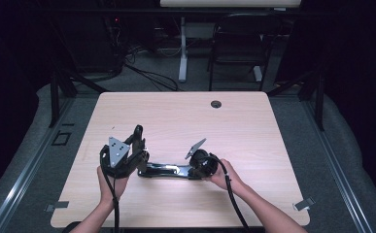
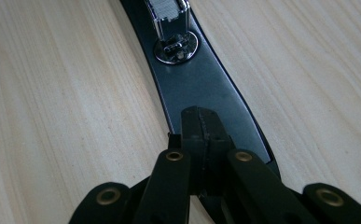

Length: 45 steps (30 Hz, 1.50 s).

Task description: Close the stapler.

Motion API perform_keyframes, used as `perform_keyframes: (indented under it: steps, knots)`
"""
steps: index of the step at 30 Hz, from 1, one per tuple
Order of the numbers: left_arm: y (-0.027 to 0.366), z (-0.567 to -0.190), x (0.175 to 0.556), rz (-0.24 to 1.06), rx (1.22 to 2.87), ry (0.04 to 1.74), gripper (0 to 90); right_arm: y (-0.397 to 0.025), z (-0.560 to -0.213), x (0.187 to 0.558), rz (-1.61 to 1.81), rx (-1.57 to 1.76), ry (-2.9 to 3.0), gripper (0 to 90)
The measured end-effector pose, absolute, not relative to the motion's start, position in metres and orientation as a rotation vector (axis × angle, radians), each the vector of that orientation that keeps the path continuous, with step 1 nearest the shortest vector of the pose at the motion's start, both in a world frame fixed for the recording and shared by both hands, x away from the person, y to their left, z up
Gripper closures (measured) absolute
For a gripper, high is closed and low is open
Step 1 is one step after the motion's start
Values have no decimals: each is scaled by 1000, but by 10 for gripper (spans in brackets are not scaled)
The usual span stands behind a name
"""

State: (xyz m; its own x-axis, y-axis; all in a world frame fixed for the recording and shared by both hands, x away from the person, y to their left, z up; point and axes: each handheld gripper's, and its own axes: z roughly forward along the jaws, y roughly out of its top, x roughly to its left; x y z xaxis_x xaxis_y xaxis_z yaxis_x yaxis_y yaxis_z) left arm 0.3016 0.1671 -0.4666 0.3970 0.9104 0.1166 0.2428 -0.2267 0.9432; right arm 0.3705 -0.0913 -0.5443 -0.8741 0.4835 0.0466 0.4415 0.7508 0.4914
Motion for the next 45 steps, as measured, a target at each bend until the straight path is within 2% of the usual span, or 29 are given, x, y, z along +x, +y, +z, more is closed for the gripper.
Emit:
perform_keyframes:
  steps: [7,12,23,28,38,45]
  knots:
    - [159,-468,301,891,1734,984,605,-92,-544,371,772,762,2868,900]
    - [144,-471,298,942,1788,922,594,-92,-544,371,775,766,2867,900]
    - [138,-473,296,967,1809,892,603,-88,-542,372,772,742,2849,900]
    - [130,-475,294,969,1825,878,618,-84,-515,370,896,719,2766,900]
    - [116,-478,293,986,1867,847,603,-87,-440,353,1214,682,2572,900]
    - [103,-482,292,998,1910,805,584,-80,-417,338,1318,649,2539,900]
